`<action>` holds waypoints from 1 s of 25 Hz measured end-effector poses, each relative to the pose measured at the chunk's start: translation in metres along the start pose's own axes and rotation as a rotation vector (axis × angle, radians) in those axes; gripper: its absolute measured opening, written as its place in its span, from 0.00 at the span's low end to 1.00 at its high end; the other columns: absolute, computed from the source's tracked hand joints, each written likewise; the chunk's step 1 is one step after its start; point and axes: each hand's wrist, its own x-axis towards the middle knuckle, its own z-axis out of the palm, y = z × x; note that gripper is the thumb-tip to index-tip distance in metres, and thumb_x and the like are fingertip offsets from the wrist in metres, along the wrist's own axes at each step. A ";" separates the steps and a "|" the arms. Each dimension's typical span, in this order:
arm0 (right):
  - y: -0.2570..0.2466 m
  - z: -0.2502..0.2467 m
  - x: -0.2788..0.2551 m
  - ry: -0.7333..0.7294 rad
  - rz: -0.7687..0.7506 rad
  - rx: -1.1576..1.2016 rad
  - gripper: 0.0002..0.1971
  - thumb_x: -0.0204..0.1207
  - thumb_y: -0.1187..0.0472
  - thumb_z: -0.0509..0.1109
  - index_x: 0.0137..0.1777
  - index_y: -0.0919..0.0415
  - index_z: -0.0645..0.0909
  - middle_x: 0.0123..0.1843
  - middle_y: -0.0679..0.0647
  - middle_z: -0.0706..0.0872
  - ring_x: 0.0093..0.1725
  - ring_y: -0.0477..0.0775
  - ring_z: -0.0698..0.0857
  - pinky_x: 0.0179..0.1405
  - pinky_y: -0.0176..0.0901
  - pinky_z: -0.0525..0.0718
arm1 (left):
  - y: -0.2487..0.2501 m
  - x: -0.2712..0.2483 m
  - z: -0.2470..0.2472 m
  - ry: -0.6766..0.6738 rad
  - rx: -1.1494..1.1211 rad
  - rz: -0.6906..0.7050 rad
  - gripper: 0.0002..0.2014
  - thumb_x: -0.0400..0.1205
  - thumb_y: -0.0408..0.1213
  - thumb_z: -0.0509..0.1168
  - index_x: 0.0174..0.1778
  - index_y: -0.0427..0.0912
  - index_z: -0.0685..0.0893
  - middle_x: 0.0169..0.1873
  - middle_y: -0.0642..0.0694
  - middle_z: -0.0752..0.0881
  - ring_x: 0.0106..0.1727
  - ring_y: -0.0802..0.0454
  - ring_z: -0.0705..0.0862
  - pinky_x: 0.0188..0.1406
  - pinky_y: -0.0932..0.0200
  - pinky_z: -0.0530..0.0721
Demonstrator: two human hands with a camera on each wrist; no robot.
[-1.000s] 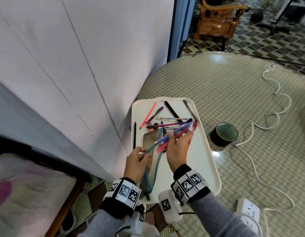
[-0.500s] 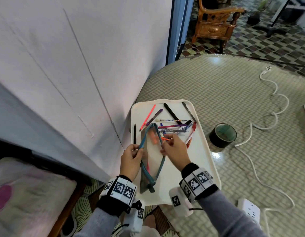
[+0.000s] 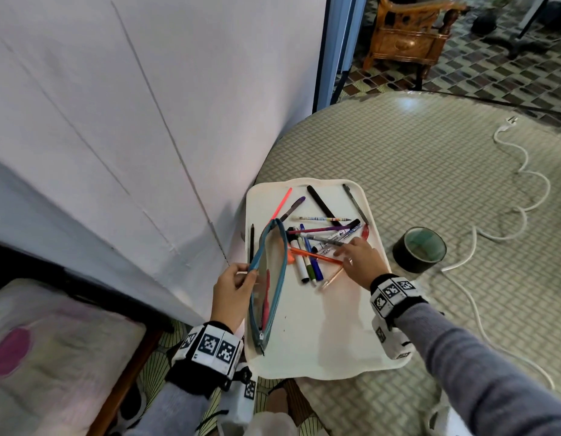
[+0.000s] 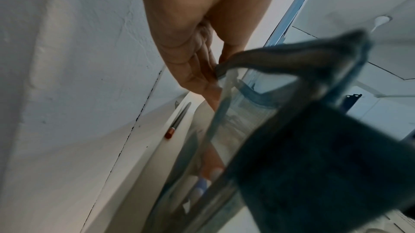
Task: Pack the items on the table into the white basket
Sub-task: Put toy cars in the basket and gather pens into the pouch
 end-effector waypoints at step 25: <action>0.002 0.001 -0.008 0.170 0.501 0.186 0.17 0.87 0.54 0.49 0.61 0.67 0.71 0.58 0.68 0.84 0.59 0.69 0.82 0.53 0.56 0.77 | 0.002 0.005 0.010 -0.045 0.006 -0.017 0.02 0.83 0.35 0.64 0.46 0.43 0.81 0.42 0.42 0.89 0.47 0.46 0.87 0.49 0.52 0.86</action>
